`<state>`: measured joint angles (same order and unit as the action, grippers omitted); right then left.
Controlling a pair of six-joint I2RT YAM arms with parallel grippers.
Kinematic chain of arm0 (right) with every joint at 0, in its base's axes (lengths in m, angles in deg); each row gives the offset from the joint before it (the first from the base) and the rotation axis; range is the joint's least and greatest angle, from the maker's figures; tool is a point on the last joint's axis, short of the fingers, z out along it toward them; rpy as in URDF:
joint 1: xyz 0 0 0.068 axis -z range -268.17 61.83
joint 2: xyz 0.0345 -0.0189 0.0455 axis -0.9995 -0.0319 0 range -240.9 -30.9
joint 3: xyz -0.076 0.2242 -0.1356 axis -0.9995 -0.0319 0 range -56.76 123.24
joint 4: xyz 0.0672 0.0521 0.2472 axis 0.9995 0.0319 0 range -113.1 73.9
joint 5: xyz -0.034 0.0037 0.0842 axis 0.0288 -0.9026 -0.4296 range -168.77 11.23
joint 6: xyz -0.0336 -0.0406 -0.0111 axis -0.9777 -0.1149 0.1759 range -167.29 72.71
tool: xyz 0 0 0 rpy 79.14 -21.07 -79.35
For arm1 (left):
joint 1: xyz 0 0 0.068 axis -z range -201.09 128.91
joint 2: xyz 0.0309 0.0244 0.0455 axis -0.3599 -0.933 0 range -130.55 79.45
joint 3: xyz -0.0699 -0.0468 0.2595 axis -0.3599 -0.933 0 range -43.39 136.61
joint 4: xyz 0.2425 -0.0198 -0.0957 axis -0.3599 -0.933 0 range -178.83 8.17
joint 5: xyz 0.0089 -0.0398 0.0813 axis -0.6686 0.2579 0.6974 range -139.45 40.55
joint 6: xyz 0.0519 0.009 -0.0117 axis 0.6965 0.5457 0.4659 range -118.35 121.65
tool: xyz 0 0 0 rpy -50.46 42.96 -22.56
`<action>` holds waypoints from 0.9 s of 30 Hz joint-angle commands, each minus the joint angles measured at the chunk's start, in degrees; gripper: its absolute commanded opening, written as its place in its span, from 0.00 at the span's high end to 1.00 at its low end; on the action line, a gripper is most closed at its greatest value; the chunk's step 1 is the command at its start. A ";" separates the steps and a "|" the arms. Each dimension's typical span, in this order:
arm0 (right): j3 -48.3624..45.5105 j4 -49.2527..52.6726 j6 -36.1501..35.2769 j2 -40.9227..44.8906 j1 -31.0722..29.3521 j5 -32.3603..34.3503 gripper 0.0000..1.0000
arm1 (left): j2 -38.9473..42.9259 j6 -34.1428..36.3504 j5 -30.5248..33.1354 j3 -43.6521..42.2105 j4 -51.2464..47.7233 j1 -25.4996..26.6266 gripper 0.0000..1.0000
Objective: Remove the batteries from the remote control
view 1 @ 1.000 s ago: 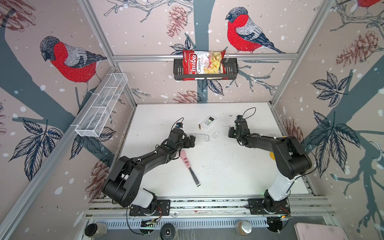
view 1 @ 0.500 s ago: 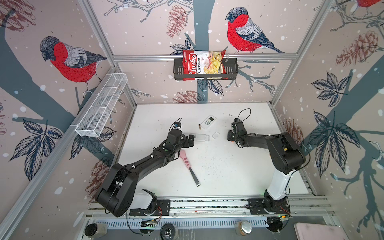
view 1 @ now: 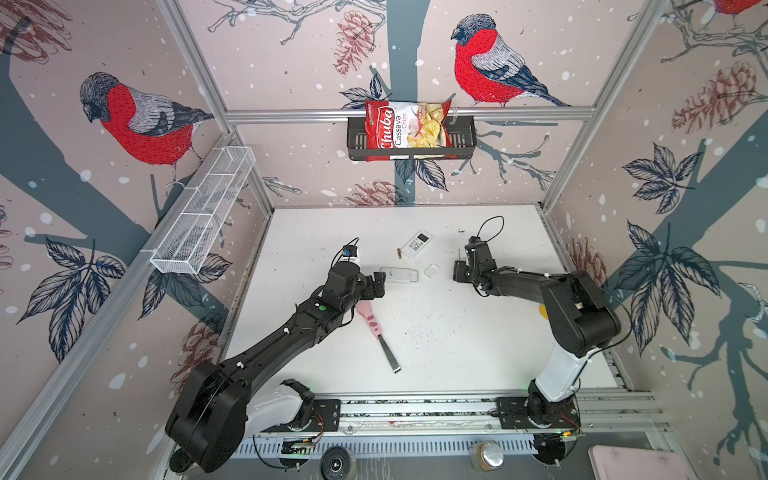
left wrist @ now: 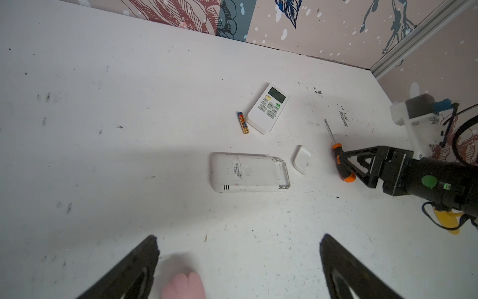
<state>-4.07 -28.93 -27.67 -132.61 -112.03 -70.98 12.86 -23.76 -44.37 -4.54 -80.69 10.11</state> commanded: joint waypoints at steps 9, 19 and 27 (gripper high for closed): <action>-1.71 0.07 -1.18 9.60 -0.66 -3.26 0.22 | -1.06 8.97 1.45 13.00 -12.26 0.88 0.05; -2.93 -1.21 -0.44 16.68 1.84 -7.29 0.16 | -23.62 18.81 -5.96 35.84 -18.44 0.79 0.08; -9.40 -8.42 1.30 21.55 4.11 -17.57 0.01 | -44.44 24.62 -4.67 58.20 -26.58 0.72 0.04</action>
<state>-12.55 -33.04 -27.39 -112.07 -108.07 -84.18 -27.79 -2.50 -49.39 49.03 -102.63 10.94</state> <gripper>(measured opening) 0.922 0.962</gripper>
